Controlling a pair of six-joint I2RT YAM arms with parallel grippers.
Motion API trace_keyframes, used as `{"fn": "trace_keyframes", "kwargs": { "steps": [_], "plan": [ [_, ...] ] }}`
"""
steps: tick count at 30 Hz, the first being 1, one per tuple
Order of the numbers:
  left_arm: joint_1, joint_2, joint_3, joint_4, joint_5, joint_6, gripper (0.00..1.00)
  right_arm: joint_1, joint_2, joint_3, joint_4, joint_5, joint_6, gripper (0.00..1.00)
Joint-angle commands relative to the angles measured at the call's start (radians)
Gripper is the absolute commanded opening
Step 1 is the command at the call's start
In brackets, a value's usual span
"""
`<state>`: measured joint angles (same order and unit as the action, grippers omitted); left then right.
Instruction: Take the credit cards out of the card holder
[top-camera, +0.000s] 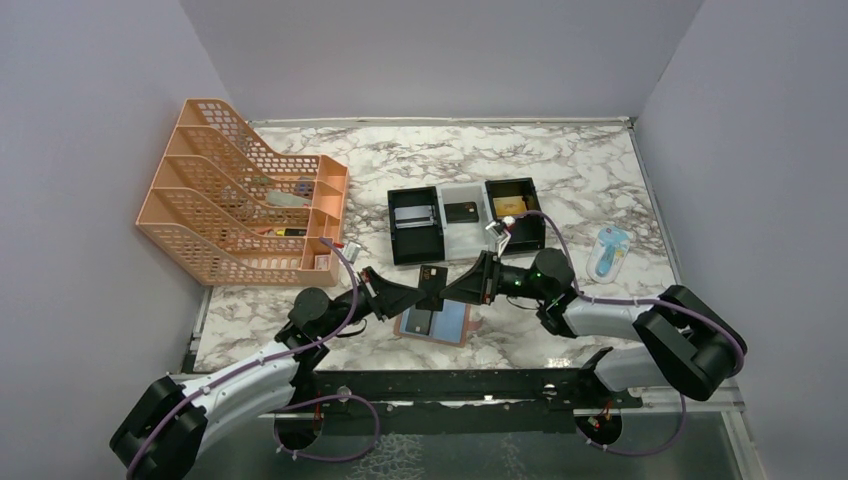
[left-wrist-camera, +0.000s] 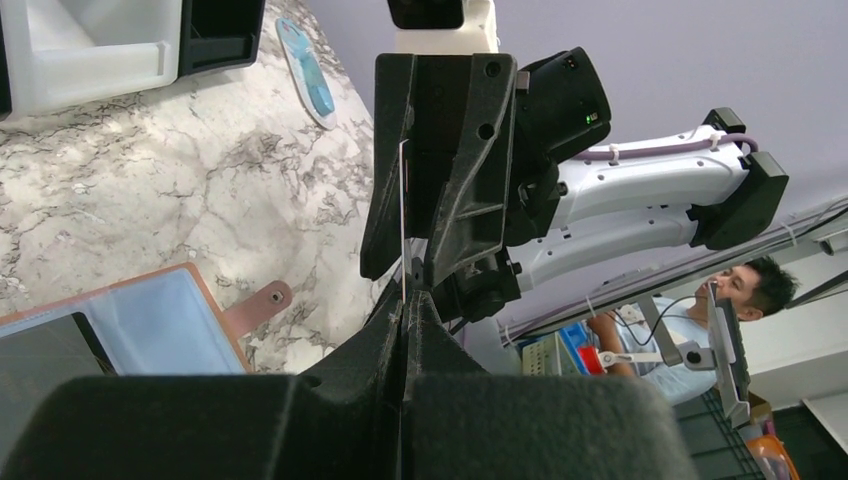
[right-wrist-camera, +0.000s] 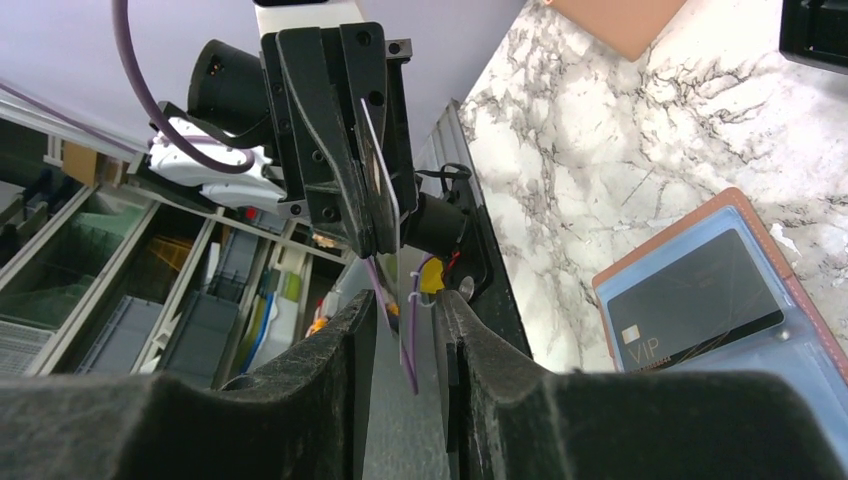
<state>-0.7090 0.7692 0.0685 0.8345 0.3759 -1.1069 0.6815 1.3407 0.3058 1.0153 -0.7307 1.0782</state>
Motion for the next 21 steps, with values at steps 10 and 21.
{"fn": "trace_keyframes", "kwargs": {
  "steps": [10,21],
  "plan": [
    [0.000,0.017,-0.025,0.073,0.029,-0.019,0.00,0.011,0.082,0.034,0.172,-0.055,0.091,0.21],
    [0.000,0.021,-0.051,0.080,0.013,-0.039,0.00,0.012,0.083,0.038,0.145,-0.034,0.086,0.06]
  ]
}}
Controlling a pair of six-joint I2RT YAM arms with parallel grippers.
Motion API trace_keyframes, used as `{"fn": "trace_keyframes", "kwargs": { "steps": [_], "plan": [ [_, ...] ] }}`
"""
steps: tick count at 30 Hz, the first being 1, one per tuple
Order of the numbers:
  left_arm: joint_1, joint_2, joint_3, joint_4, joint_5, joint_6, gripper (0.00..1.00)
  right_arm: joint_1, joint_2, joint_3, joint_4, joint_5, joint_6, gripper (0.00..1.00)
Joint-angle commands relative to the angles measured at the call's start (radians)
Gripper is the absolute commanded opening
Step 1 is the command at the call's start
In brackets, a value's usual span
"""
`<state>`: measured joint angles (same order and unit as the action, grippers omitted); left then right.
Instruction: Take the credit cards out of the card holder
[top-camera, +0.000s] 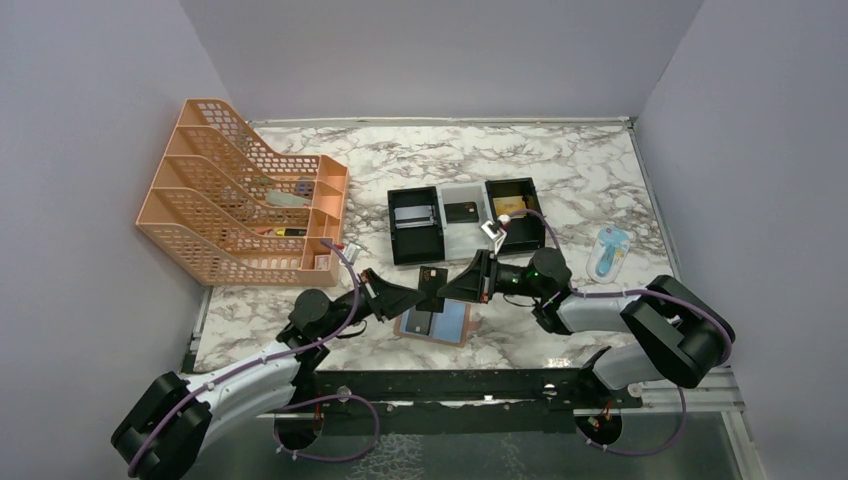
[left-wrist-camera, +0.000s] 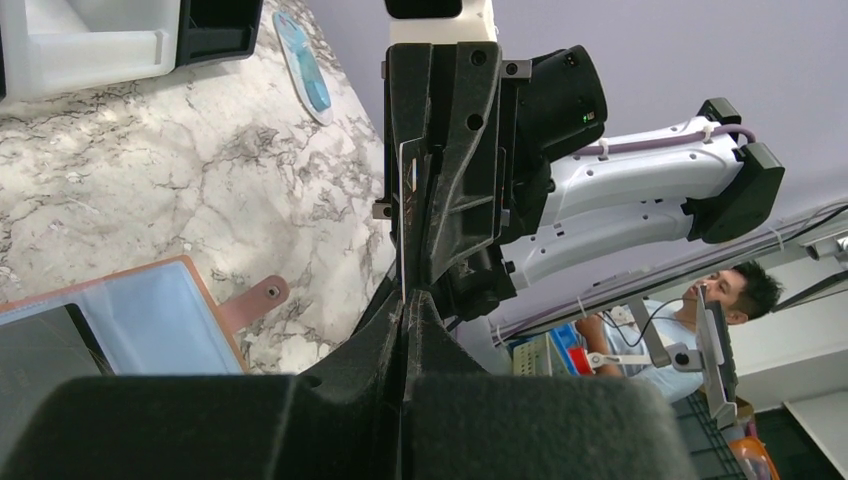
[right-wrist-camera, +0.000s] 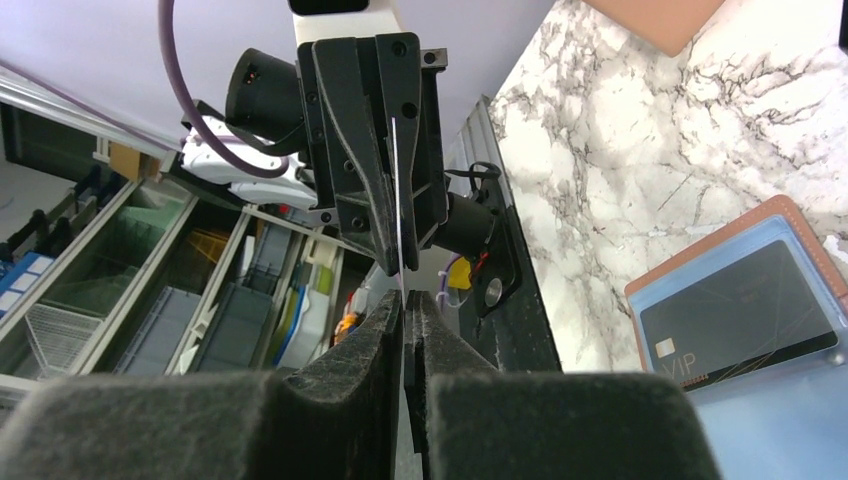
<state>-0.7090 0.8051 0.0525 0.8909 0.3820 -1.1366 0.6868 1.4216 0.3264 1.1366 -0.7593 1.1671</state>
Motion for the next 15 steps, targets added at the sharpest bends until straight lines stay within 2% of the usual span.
{"fn": "trace_keyframes", "kwargs": {
  "steps": [1,3,5,7,9,10,12,13,14,15],
  "plan": [
    [0.000,-0.019,-0.037,0.024,0.004,-0.010,0.00,0.006,-0.001,0.016,0.017,-0.004,-0.007,0.05],
    [0.000,-0.025,-0.039,0.024,0.001,-0.011,0.00,0.006,-0.011,0.016,-0.007,0.002,-0.020,0.03],
    [0.000,-0.022,-0.042,0.024,-0.003,-0.009,0.10,0.006,-0.028,0.014,-0.037,0.012,-0.039,0.01],
    [0.000,-0.015,-0.047,0.019,-0.020,-0.020,0.29,0.006,-0.053,0.012,-0.079,0.032,-0.063,0.01],
    [0.000,-0.012,-0.055,0.010,-0.058,-0.048,0.55,0.007,-0.088,0.008,-0.138,0.064,-0.114,0.01],
    [0.000,-0.011,-0.056,0.005,-0.072,-0.056,0.65,0.005,-0.116,0.008,-0.186,0.094,-0.149,0.01],
    [0.000,-0.018,-0.044,-0.041,-0.086,-0.050,0.78,0.005,-0.184,0.017,-0.338,0.198,-0.238,0.01],
    [0.001,-0.027,-0.031,-0.083,-0.091,-0.038,0.92,0.005,-0.217,0.027,-0.420,0.249,-0.288,0.01],
    [0.000,-0.037,-0.016,-0.131,-0.095,-0.023,0.98,0.003,-0.245,0.042,-0.493,0.293,-0.339,0.01],
    [0.000,-0.050,0.001,-0.185,-0.103,-0.007,0.99,0.002,-0.272,0.060,-0.559,0.330,-0.399,0.01]
  ]
}}
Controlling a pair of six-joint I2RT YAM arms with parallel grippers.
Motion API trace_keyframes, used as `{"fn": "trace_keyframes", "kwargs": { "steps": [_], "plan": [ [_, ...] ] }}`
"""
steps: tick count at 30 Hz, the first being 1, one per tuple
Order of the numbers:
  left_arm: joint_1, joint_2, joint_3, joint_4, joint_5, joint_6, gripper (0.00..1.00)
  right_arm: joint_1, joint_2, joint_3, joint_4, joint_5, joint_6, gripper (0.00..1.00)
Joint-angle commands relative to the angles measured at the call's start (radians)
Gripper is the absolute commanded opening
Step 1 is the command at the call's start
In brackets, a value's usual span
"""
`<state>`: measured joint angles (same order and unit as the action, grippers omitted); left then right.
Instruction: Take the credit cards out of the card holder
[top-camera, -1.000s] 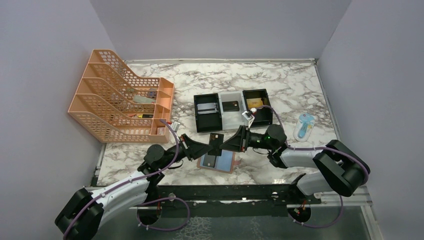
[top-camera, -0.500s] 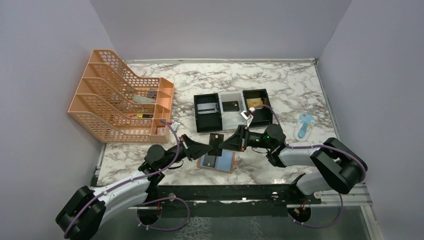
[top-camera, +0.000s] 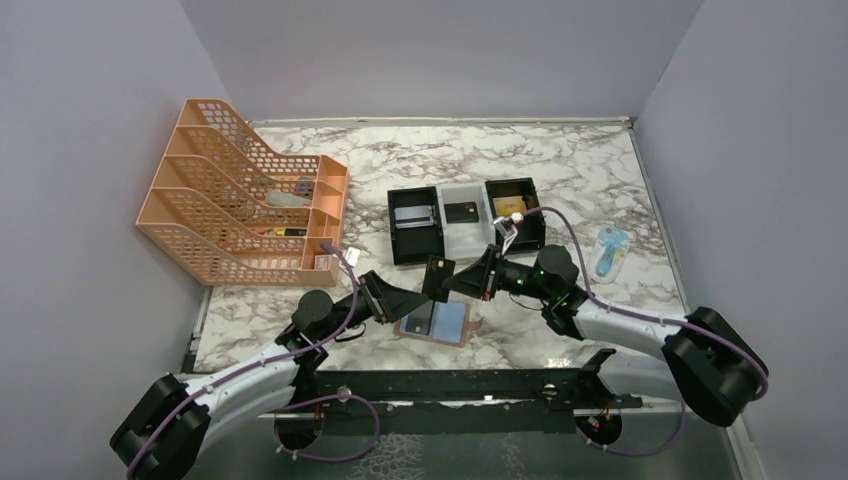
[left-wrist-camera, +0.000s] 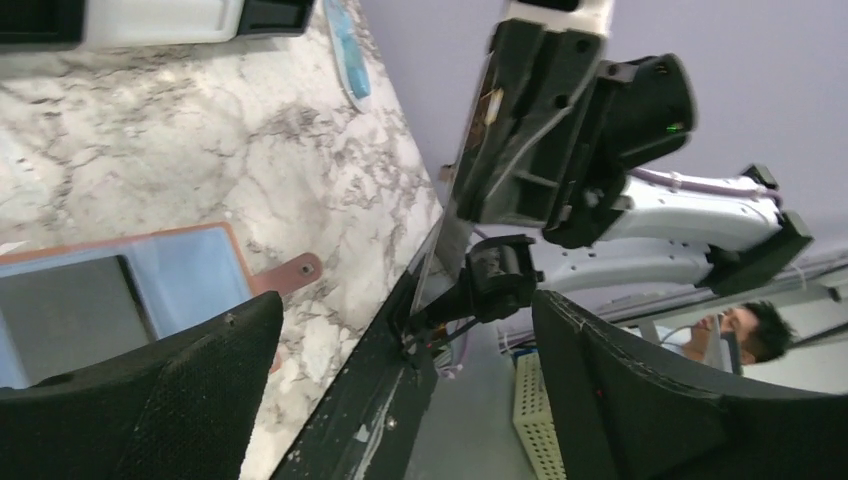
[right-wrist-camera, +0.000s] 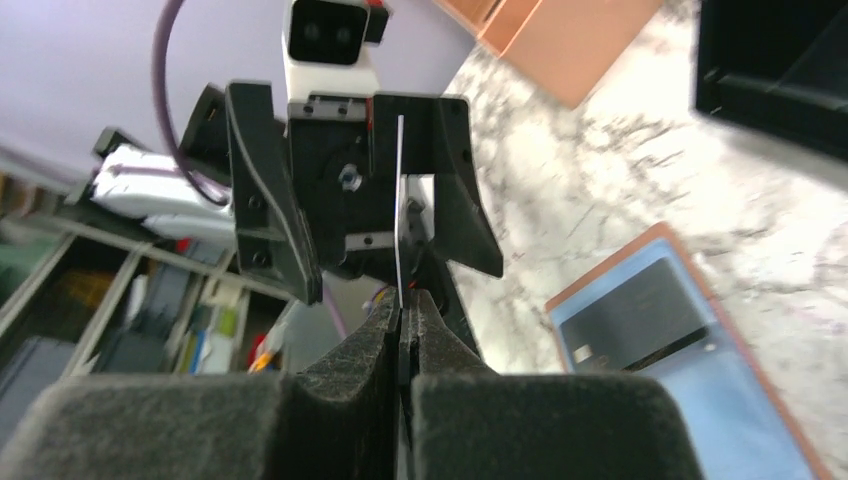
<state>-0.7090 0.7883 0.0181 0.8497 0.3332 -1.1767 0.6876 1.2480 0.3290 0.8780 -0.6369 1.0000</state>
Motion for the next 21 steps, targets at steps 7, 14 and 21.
{"fn": "trace_keyframes", "kwargs": {
  "steps": [7,14,21],
  "plan": [
    [0.000,-0.135,0.213,-0.689,-0.236,0.201,0.99,-0.020,-0.180,0.185,-0.686,0.581,-0.480,0.01],
    [0.000,-0.103,0.390,-1.038,-0.393,0.357,0.99,-0.025,-0.094,0.304,-0.749,0.729,-0.695,0.01],
    [0.000,-0.034,0.403,-1.029,-0.381,0.390,0.99,-0.026,0.020,0.398,-0.657,0.764,-0.946,0.01]
  ]
}}
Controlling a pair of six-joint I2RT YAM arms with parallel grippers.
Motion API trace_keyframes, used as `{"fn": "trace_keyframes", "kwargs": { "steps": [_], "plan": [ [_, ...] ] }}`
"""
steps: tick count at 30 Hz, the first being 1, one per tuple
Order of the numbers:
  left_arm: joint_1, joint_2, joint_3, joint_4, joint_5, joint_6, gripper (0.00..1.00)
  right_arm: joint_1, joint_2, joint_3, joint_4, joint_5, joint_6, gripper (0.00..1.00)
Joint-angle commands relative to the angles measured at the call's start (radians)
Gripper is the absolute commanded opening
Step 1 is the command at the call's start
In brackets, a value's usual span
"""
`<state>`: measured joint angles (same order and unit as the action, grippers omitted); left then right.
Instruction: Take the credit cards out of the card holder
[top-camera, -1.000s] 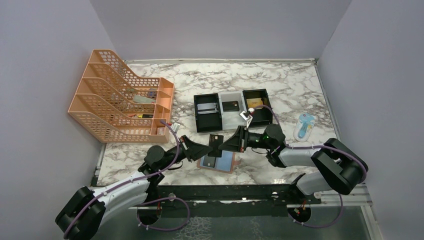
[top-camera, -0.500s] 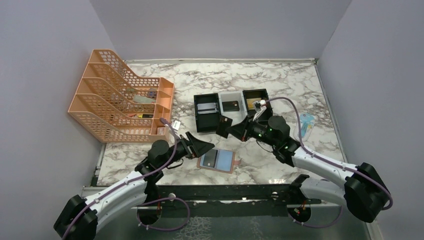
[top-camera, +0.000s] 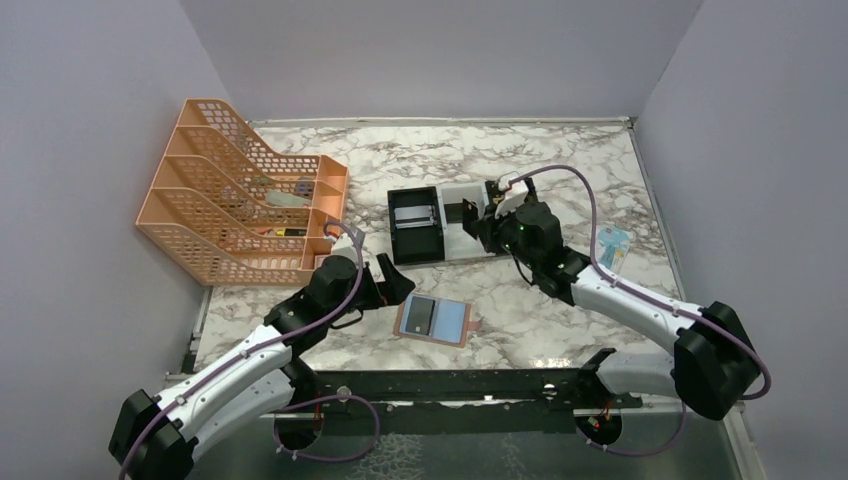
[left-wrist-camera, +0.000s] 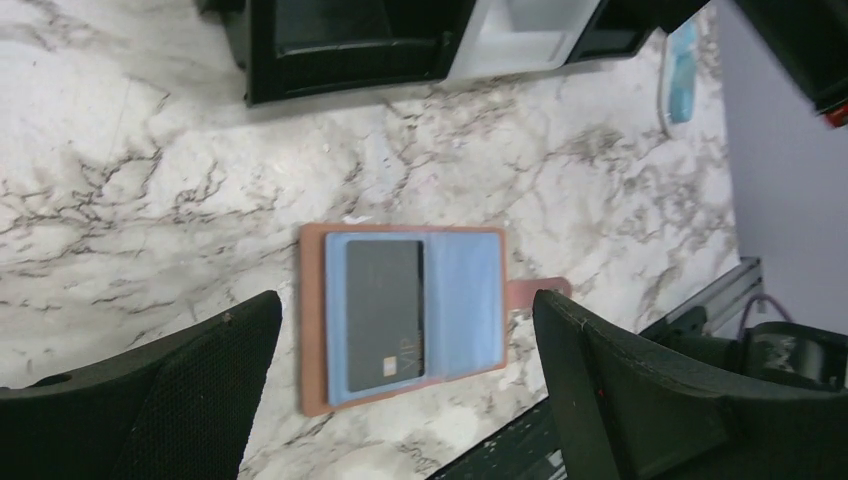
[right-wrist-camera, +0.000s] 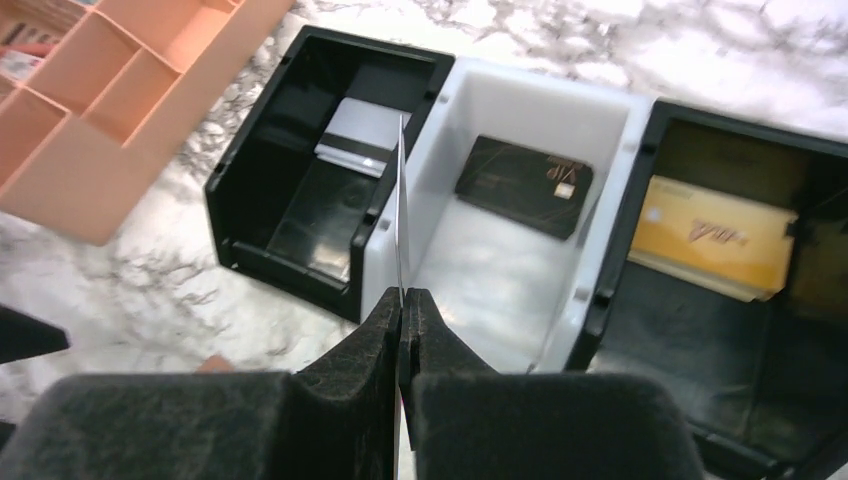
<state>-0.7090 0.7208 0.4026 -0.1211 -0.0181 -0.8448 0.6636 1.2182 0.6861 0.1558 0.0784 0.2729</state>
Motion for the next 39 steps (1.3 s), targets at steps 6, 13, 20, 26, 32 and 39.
{"fn": "trace_keyframes", "kwargs": {
  "steps": [6,13,20,26,32,39],
  "plan": [
    [0.000,0.079,0.056,-0.075,-0.020,0.106,0.99,0.000,0.199,0.114,0.103,0.155,-0.421,0.01],
    [0.000,0.101,0.076,-0.106,-0.063,0.134,0.99,0.000,0.320,0.169,0.120,0.173,-0.603,0.01],
    [0.000,0.077,0.069,-0.092,-0.098,0.125,0.99,-0.001,0.415,0.271,0.069,0.159,-0.691,0.01],
    [0.000,0.026,0.102,-0.143,-0.122,0.165,0.99,-0.002,0.482,0.307,0.077,0.197,-0.783,0.01],
    [0.000,0.012,0.110,-0.160,-0.127,0.169,0.99,-0.002,0.520,0.348,0.007,0.131,-0.834,0.01],
    [0.000,0.021,0.109,-0.160,-0.094,0.175,0.99,-0.013,0.595,0.409,-0.084,0.126,-0.899,0.01]
  ]
}}
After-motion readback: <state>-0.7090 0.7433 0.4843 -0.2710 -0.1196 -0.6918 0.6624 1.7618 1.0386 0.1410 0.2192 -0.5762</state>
